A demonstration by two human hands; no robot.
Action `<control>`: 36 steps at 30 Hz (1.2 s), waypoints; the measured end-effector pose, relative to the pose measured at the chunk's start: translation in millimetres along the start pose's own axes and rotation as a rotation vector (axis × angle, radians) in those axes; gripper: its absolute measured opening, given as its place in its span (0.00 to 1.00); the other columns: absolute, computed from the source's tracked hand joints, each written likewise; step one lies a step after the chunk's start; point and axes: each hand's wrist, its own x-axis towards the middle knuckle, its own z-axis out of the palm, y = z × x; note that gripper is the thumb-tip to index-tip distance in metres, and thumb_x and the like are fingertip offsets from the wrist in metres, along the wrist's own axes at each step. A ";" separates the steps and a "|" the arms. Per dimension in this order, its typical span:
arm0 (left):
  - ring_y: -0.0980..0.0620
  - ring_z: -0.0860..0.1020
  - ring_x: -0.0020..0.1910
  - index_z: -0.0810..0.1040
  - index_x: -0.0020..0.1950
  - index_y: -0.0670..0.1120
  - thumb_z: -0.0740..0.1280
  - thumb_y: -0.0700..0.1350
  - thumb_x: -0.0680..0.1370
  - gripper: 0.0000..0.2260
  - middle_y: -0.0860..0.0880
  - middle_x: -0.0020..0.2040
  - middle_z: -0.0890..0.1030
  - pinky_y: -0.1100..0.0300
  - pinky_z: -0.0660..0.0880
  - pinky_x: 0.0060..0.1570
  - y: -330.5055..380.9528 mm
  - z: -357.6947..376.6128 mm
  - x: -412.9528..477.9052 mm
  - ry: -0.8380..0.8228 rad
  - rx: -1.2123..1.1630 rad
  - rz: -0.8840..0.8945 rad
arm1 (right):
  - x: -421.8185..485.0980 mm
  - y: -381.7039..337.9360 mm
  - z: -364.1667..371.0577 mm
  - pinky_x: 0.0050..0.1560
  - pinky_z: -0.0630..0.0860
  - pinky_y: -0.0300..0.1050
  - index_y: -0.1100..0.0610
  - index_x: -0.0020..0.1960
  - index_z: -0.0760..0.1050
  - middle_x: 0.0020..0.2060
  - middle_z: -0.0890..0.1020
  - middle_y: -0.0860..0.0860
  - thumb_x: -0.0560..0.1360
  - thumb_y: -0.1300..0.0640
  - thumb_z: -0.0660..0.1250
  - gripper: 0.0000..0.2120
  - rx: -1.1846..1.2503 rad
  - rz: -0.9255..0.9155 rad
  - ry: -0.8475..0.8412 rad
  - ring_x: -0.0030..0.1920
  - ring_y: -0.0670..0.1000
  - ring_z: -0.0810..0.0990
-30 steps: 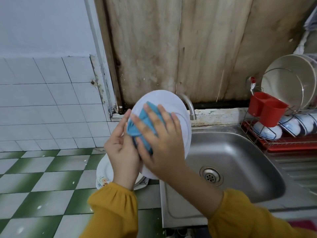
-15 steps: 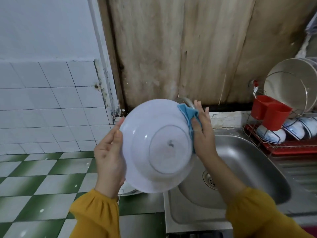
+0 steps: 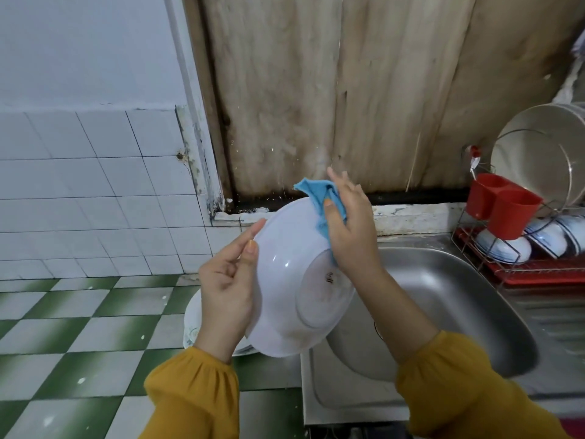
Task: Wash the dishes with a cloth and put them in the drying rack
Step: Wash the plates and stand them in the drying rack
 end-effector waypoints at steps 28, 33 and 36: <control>0.61 0.80 0.52 0.79 0.55 0.52 0.54 0.47 0.84 0.14 0.62 0.48 0.83 0.66 0.75 0.49 -7.3 -12.1 11.1 0.255 0.125 -0.007 | -6.6 41.8 -12.0 0.41 0.73 0.46 0.54 0.41 0.76 0.37 0.78 0.52 0.62 0.50 0.69 0.10 1.042 0.766 0.284 0.39 0.51 0.76; 0.44 0.70 0.65 0.72 0.65 0.51 0.48 0.65 0.81 0.24 0.50 0.64 0.74 0.47 0.64 0.66 -15.4 -8.2 25.2 0.420 0.175 -0.587 | -5.5 41.0 -16.2 0.40 0.71 0.44 0.55 0.37 0.74 0.35 0.74 0.52 0.59 0.47 0.72 0.14 1.219 0.457 0.393 0.37 0.49 0.74; 0.33 0.63 0.71 0.63 0.74 0.49 0.55 0.63 0.79 0.27 0.40 0.72 0.65 0.25 0.60 0.63 -9.4 -14.3 30.7 0.300 -0.014 -0.924 | -2.6 36.8 -26.3 0.38 0.76 0.39 0.54 0.35 0.81 0.32 0.79 0.50 0.58 0.46 0.78 0.14 1.279 0.327 0.221 0.35 0.47 0.78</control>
